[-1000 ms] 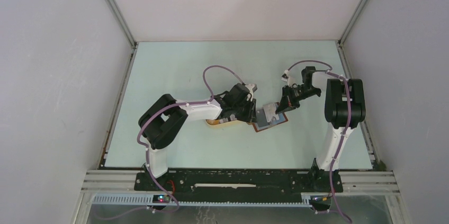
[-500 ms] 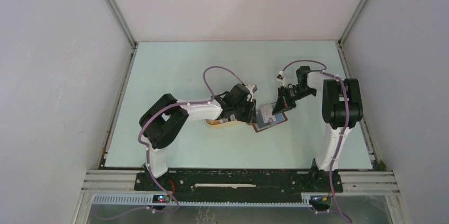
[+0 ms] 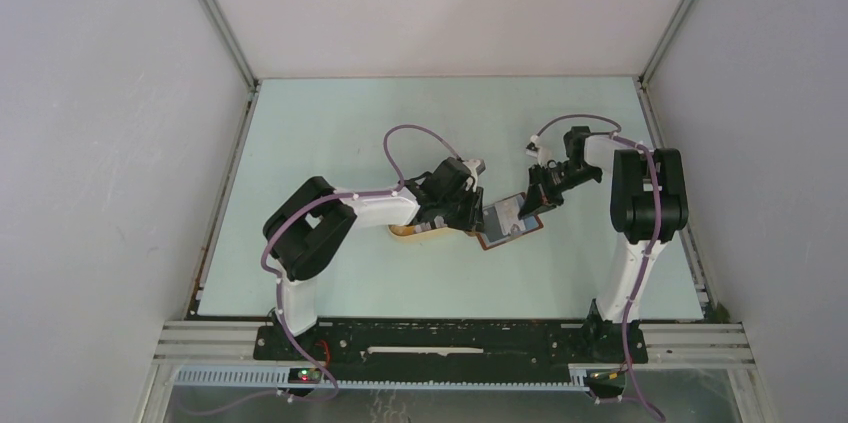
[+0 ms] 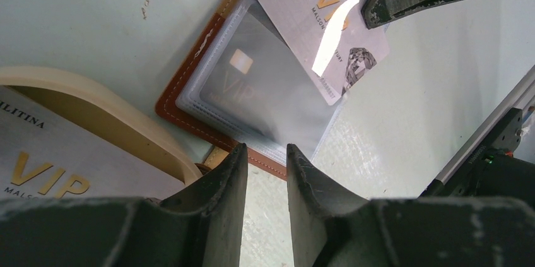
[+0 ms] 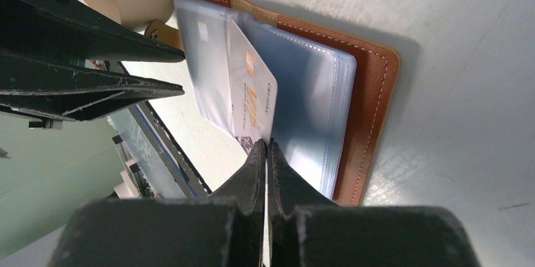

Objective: Put the credit cards into the card holder
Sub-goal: Insert the credit card into the card holder.

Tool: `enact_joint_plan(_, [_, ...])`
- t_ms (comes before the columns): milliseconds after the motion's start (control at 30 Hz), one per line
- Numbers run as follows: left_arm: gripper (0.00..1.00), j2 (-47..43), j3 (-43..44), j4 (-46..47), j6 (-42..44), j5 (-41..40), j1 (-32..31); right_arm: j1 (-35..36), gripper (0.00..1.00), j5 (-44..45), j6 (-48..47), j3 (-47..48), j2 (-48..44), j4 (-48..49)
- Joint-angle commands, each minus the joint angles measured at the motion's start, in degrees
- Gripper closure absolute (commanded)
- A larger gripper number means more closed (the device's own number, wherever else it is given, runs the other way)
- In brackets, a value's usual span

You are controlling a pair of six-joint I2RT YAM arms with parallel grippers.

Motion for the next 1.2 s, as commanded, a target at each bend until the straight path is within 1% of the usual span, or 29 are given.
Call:
enact_joint_plan(0, [0.65,0.47,1.04,0.76,-0.27,0.02,0.61,0.14,1.0,2.07,-3.51,1.02,-2.2,-1.98])
enact_joint_plan(533, [0.66,0.57,0.95,0.86,-0.27,0.3,0.83,1.79,1.0,1.96,-5.3,0.89,-2.17,-3.15])
enact_joint_plan(833, [0.66,0.61,0.95,1.12,-0.36,0.78,0.78,3.26,1.0,2.71,-3.93,0.94,-2.0,-2.38])
enact_joint_plan(1167, [0.66,0.59,0.95,1.23,-0.45,0.88,0.82,2.85,1.0,4.99,-0.69,0.91,-2.6,-3.53])
